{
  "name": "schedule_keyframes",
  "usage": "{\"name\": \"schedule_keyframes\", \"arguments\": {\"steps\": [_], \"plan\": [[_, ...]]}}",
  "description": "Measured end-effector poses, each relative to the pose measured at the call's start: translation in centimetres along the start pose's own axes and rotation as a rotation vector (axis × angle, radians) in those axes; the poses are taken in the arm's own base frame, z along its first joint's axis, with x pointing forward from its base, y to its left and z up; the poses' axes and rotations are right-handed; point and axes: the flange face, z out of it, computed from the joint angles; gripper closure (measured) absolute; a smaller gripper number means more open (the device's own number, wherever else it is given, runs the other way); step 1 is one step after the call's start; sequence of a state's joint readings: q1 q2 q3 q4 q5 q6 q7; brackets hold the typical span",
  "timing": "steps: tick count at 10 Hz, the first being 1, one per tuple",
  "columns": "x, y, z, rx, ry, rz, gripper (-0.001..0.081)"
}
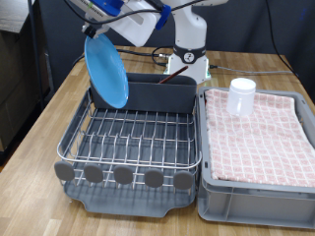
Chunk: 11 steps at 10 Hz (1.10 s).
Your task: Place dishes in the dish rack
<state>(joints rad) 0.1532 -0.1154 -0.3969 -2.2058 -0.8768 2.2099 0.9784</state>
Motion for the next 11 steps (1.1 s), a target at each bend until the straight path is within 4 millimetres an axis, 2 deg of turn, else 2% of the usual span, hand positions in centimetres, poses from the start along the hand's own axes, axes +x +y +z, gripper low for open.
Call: {"name": "schedule_keyframes", "arguments": {"steps": [4,8,11], "plan": [[0.0,-1.3,-1.3,-0.053,0.11,-0.075,0.0792],[1.2,-0.9,-2.1,-0.104,0.169,-0.101,0.0792],[1.8,-0.5,-1.2,-0.125,0.17,-0.109,0.0792]]}}
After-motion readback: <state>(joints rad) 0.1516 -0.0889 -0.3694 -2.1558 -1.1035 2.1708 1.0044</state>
